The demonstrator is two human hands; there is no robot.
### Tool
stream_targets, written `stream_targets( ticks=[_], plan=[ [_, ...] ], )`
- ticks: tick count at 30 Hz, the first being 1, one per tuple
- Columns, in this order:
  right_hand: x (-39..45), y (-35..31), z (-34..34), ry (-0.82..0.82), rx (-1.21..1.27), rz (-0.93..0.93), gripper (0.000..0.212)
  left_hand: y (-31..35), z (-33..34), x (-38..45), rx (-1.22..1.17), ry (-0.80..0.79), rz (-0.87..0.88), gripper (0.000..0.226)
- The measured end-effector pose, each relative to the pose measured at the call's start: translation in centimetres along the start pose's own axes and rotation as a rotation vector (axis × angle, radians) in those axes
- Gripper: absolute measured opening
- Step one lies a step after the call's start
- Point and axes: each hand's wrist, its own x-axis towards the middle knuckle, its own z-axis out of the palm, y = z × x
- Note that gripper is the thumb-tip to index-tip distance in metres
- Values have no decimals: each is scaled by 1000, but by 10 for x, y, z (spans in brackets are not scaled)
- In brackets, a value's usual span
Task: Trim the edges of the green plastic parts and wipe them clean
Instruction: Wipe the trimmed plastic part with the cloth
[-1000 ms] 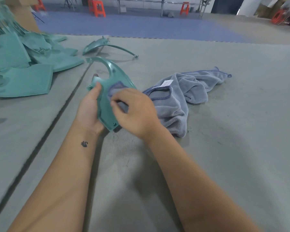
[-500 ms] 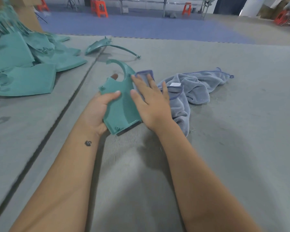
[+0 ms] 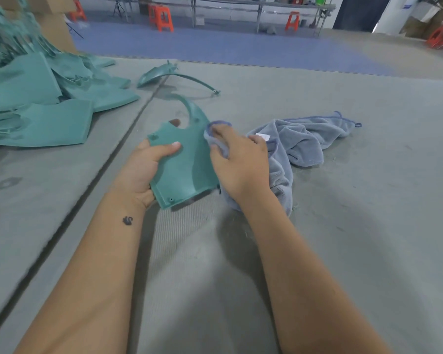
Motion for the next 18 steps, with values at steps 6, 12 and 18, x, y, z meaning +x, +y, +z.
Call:
stream_targets(
  ticks=[6,12,18],
  plan=[
    [-5,4,2,-140,-167,-42,27,9,-13,5,-135,221,73,31],
    [-7,1,2,-130,93,-20,41,2,7,-8,-273,69,11,52],
    [-10,-11,-2,-173,1188,303,16,-24,30,-10,225,53,-1,36]
  ],
)
